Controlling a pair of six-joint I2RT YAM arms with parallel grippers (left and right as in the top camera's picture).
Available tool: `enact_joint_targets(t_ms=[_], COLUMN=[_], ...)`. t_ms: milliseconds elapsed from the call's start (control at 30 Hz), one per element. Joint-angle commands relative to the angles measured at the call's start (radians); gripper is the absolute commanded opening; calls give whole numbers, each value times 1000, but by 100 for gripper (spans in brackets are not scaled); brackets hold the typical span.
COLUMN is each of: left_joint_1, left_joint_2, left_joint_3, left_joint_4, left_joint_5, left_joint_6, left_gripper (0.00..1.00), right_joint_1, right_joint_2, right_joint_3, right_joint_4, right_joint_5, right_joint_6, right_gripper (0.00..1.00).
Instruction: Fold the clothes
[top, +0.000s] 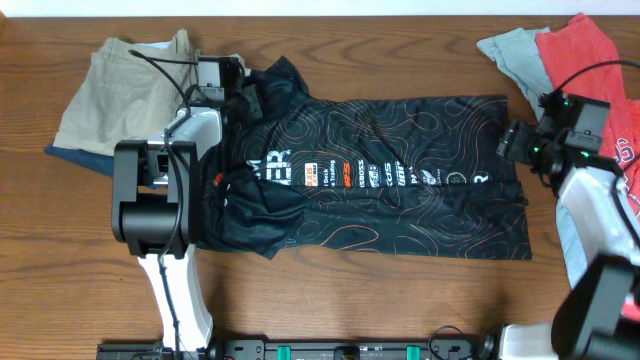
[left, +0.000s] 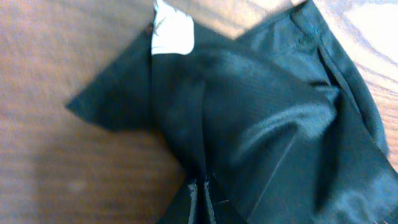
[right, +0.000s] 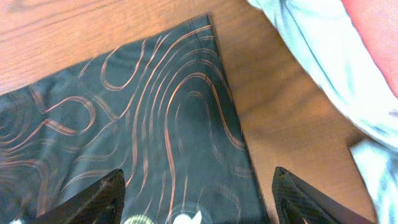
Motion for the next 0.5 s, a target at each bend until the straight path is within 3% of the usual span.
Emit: enact_joint_targets(t_ms=[0, 200, 467], left_joint_1=[-6, -9, -9], left_joint_2=[-58, -109, -122], left_joint_3=[-15, -15, -15], left_joint_4=[-40, -145, -208], left_joint_5=[72, 153, 153], left_joint_6=[-84, -134, -174], left_gripper=[6, 6, 6], right_joint_1=[-5, 0, 4], right_joint_2=[96, 283, 509], right_joint_3=[11, 22, 201], right_joint_4=[95, 381, 393], right_joint_5=[-3, -15, -87], right_joint_6=[-33, -26, -2], right_gripper=[75, 79, 82])
